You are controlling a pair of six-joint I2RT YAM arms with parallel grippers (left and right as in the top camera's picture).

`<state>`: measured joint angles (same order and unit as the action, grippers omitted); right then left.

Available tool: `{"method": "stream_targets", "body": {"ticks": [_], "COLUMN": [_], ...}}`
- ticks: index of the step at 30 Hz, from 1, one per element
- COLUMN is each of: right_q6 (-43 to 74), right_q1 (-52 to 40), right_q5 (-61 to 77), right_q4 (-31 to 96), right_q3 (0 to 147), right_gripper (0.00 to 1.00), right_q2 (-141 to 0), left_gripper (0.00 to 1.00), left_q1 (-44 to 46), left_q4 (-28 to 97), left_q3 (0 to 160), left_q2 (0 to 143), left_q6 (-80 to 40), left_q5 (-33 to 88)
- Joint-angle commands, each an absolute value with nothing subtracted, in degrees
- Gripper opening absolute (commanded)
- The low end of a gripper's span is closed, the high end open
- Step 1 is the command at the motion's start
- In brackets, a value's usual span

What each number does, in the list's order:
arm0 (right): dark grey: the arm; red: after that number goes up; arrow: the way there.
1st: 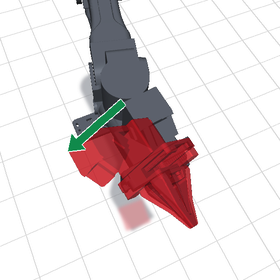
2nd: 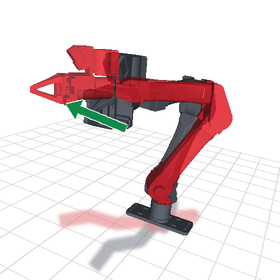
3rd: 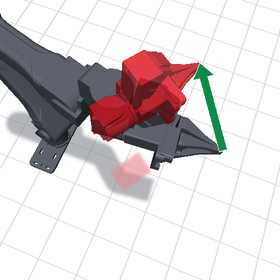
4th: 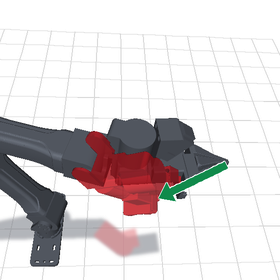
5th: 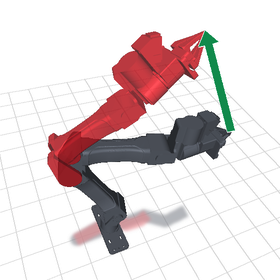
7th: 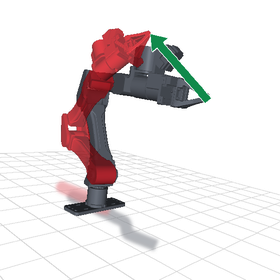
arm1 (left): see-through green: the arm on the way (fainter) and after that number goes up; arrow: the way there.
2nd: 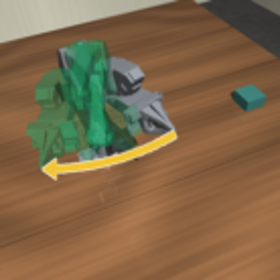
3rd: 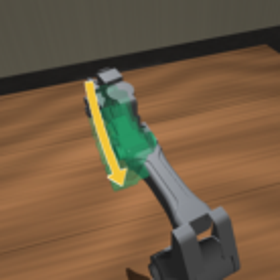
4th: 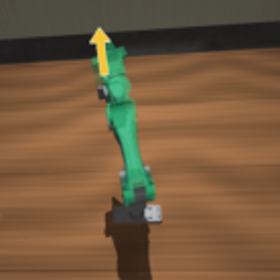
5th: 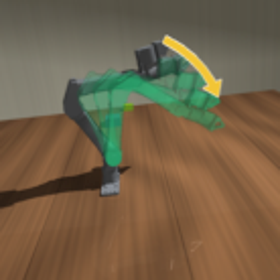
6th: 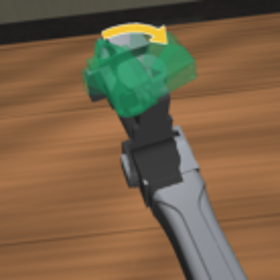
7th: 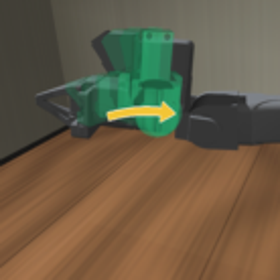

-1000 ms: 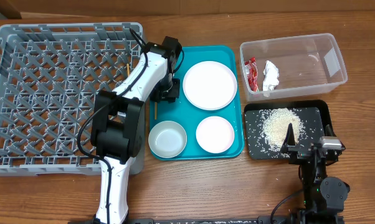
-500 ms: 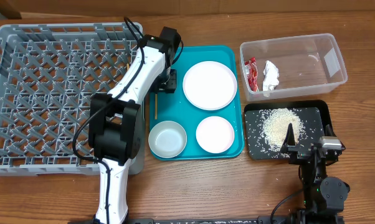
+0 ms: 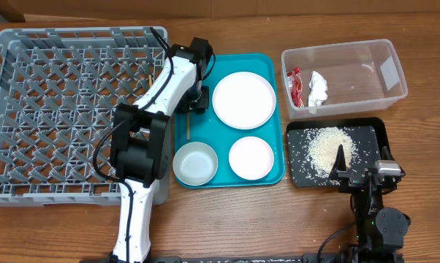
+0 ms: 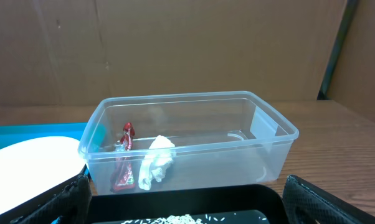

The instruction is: Sort waste into correct bins and load items into the dishwasher

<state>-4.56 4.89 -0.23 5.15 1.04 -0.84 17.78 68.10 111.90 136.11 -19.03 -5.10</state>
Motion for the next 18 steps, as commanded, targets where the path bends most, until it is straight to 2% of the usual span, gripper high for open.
{"method": "stream_targets", "body": {"ticks": [1,6,12,18], "right_q6": [-4.75,-4.75,-4.75,-4.75], "right_q1": [4.95,4.95,4.95,4.95], "right_q5": [-0.3,-0.3,-0.3,-0.3], "right_q4": [4.82,4.82,4.82,4.82], "right_q3": [0.47,0.47,0.47,0.47], "right_gripper": [1.0,1.0,1.0,1.0], "right_q2": [-0.38,-0.38,-0.38,-0.38], "left_gripper": [0.33,0.05,0.04,0.04], "left_q1": [17.58,17.56,16.47,14.02], "left_q4": [67.68,68.16,69.36,72.79], "left_q3": [111.18,111.48,112.88,113.43], "left_q2": [139.57,137.1,129.82,116.44], "left_q6": [-17.93,-17.98,-18.48,-19.31], "left_q5": [-1.41,-1.48,-1.76,-1.91]}}
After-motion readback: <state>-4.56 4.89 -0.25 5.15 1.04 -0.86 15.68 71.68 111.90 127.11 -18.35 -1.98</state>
